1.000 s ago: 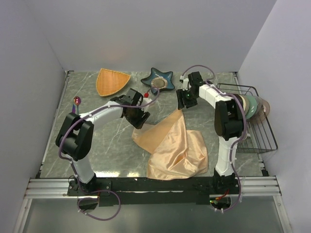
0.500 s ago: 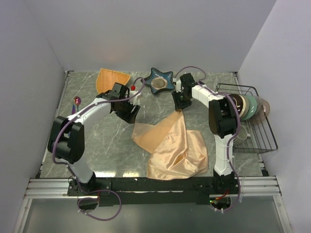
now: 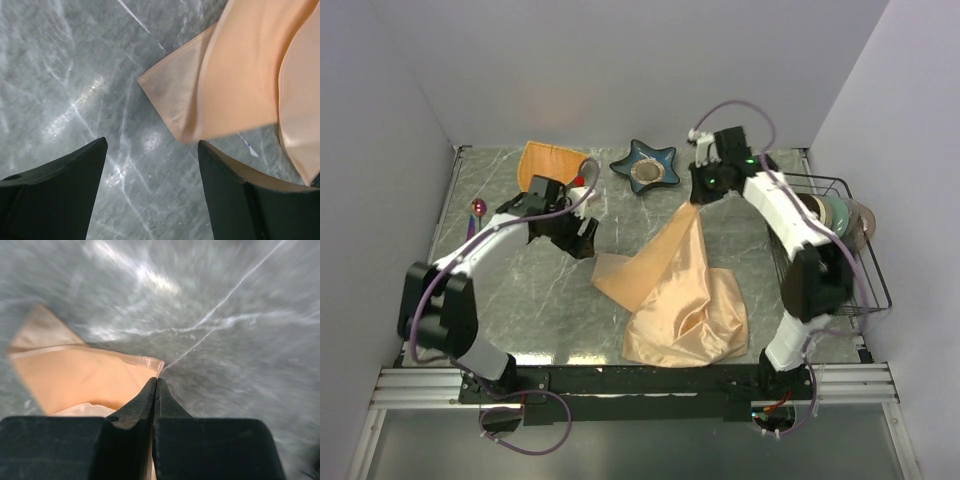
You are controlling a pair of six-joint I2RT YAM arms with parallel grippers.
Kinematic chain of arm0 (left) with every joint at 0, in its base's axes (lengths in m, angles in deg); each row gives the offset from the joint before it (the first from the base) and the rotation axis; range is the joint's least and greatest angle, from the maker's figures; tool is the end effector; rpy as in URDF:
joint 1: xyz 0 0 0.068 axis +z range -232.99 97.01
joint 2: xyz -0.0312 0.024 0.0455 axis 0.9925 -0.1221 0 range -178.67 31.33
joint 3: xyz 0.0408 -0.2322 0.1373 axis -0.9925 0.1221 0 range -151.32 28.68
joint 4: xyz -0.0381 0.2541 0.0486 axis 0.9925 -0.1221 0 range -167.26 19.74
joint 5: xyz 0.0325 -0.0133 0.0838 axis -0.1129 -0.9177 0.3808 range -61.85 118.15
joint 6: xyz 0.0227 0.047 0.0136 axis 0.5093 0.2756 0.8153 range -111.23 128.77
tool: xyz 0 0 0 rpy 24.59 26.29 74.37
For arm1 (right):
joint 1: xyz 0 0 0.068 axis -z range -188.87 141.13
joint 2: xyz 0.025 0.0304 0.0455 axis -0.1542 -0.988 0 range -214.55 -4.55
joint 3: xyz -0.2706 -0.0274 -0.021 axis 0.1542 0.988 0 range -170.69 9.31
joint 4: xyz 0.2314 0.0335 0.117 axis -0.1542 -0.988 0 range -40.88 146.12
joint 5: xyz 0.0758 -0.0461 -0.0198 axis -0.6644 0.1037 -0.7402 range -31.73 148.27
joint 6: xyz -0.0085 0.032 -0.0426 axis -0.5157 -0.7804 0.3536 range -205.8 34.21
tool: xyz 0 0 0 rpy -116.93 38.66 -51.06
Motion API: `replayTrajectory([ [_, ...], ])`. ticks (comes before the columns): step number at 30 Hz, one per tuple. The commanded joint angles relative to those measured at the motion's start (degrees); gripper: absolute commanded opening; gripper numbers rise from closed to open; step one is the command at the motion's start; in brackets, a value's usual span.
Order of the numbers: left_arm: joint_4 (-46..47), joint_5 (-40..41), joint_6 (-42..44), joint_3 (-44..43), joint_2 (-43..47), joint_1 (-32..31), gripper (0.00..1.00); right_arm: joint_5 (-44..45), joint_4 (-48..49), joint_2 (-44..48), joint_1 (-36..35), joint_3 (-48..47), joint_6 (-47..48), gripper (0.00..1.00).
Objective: Fold the napkin into a case and place the utensils inside
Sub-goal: Pick up the crumpled napkin from the center of the board.
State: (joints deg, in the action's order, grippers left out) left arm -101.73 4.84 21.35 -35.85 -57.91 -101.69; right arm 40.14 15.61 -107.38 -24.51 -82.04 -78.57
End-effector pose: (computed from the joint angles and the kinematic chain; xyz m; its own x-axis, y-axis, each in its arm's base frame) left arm 0.3019 -0.1171 0.2409 -0.6584 0.4342 -0.6149 0.6625 0.7220 -0.1995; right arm 0.3794 0.1177 0.2960 -0.6972 -0.3193 -0.6418 -0.5327 0.8299 0.1659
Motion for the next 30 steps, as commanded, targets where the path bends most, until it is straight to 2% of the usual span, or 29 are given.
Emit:
replayTrajectory([
  [1,7.7,-9.4,8.9,5.4,10.2,1.1,0.87,0.4,-3.1,15.0,0.7,0.8,3.2,0.00],
  [7,3.3,-12.6,25.3,7.8,12.7,1.1,0.93,4.4,-4.1,25.7,0.8,4.9,5.5,0.00],
  [11,9.3,-12.5,31.5,11.6,13.5,0.9,0.94,6.6,-5.0,30.5,0.9,7.1,6.3,0.00],
  [15,16.1,-7.8,37.6,14.5,11.0,-1.0,0.95,7.8,-5.8,35.4,0.8,8.2,6.5,0.00],
  [23,19.6,-8.8,37.2,7.7,-1.6,-3.1,0.90,7.7,-9.1,38.5,0.9,6.1,5.2,0.00],
  [26,17.1,-10.2,38.8,4.0,-6.9,-4.1,0.88,7.1,-10.5,38.7,0.9,5.0,4.7,0.00],
  [30,16.1,-13.2,36.9,-0.2,-12.3,-4.7,0.84,7.1,-11.3,38.8,0.9,4.0,4.5,0.00],
])
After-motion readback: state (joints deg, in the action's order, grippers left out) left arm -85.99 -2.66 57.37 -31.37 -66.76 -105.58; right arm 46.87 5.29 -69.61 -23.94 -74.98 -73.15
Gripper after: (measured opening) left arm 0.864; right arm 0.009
